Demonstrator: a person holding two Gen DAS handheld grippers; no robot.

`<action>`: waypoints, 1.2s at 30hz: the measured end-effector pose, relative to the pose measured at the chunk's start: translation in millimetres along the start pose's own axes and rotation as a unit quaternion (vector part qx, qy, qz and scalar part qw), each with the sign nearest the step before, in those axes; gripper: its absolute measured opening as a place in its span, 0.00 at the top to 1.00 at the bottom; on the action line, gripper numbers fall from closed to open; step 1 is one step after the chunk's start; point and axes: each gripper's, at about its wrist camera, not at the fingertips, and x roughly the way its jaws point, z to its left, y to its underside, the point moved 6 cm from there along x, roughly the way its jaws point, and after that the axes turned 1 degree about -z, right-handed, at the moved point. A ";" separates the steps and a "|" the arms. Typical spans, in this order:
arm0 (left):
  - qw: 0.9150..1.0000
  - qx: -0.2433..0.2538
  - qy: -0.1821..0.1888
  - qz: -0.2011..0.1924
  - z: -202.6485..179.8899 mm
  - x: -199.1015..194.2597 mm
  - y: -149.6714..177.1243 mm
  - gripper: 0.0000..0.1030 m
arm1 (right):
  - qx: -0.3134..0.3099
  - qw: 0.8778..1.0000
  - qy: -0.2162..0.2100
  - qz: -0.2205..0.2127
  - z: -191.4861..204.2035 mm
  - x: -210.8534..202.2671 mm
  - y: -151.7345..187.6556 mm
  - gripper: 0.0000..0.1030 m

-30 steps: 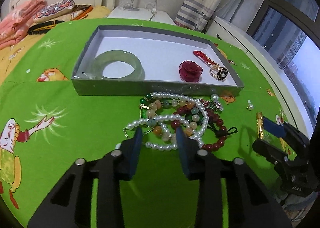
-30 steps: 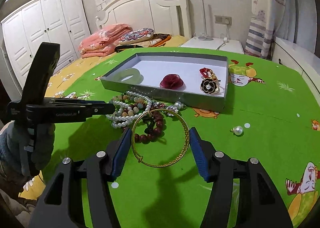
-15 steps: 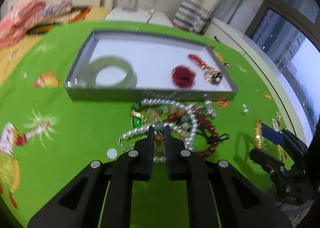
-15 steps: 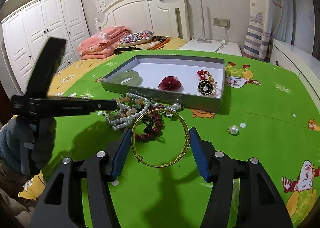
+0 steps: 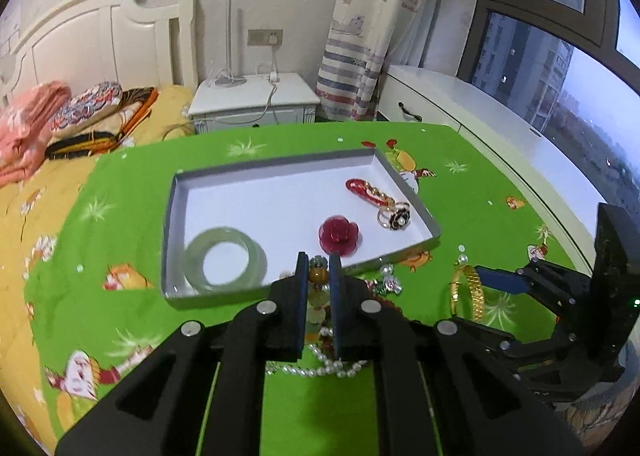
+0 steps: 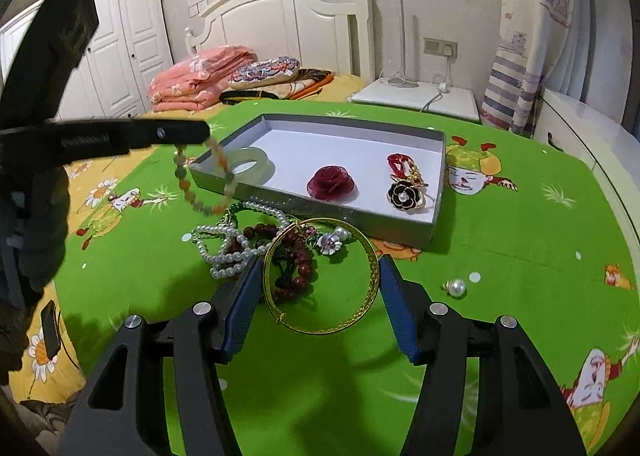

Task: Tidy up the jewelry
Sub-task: 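Release the gold bangle in the box with the right tool while the left tool drops the beads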

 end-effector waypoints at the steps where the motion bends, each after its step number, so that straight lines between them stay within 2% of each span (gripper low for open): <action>1: 1.000 0.004 0.000 0.001 1.1 0.3 -3.0 0.90 | -0.002 1.000 0.000 0.002 -0.5 2.0 -2.1 0.46; 5: 1.000 0.021 -0.001 0.009 8.4 8.3 -19.3 0.90 | -0.010 1.000 -0.003 0.012 -4.4 15.0 -16.2 0.46; 11: 0.999 0.028 -0.011 0.039 24.2 41.6 -39.1 0.90 | -0.010 1.000 -0.010 0.026 -12.3 41.6 -48.1 0.46; 16: 0.999 0.022 -0.022 0.039 35.2 64.2 -57.2 0.90 | -0.014 0.999 -0.001 0.046 -15.0 75.6 -75.2 0.46; 19: 0.999 0.015 -0.033 0.040 43.4 79.7 -67.3 0.90 | -0.016 0.998 0.009 0.057 -17.1 98.4 -90.6 0.46; 23: 0.997 0.014 -0.066 0.047 59.0 102.0 -74.6 0.90 | -0.020 0.996 0.026 0.082 -17.1 132.2 -105.4 0.46; 29: 0.993 -0.013 -0.093 0.067 93.8 128.6 -72.3 0.90 | -0.030 0.992 0.044 0.115 -17.5 164.9 -109.5 0.46; 32: 0.991 -0.023 -0.103 0.078 107.6 137.5 -64.5 0.90 | -0.025 0.990 0.047 0.131 -19.4 175.8 -107.3 0.46; 36: 0.987 -0.021 -0.134 0.091 122.3 144.1 -48.3 0.90 | -0.030 0.987 0.050 0.148 -16.7 186.1 -101.5 0.46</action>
